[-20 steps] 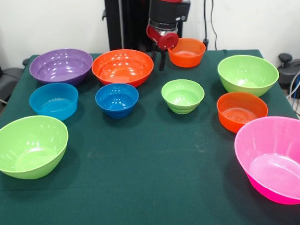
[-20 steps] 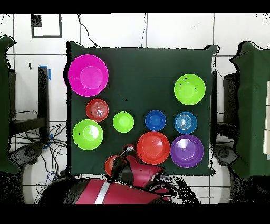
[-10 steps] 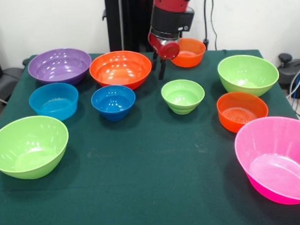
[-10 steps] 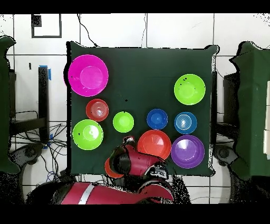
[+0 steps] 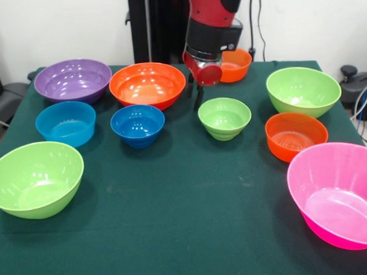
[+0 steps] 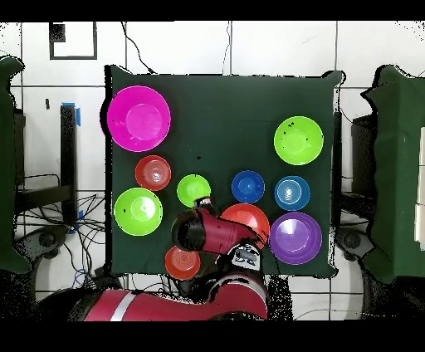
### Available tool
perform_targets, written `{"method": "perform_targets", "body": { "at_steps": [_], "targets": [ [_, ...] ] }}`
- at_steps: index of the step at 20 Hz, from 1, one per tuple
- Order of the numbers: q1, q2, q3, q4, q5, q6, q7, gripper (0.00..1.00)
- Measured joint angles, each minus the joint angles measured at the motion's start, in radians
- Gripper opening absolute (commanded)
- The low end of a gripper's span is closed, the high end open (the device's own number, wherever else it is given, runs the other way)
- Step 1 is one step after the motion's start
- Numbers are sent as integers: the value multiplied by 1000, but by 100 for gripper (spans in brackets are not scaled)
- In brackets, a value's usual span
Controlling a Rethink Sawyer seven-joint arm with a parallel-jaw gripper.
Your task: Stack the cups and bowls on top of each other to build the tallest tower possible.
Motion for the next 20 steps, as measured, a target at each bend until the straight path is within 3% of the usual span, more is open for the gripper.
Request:
{"method": "perform_targets", "body": {
  "at_steps": [5, 20],
  "targets": [
    [-1, -9, 0, -49, 2, 42, 0, 100],
    [-14, -74, 7, -61, 1, 62, 0, 100]
  ]
}}
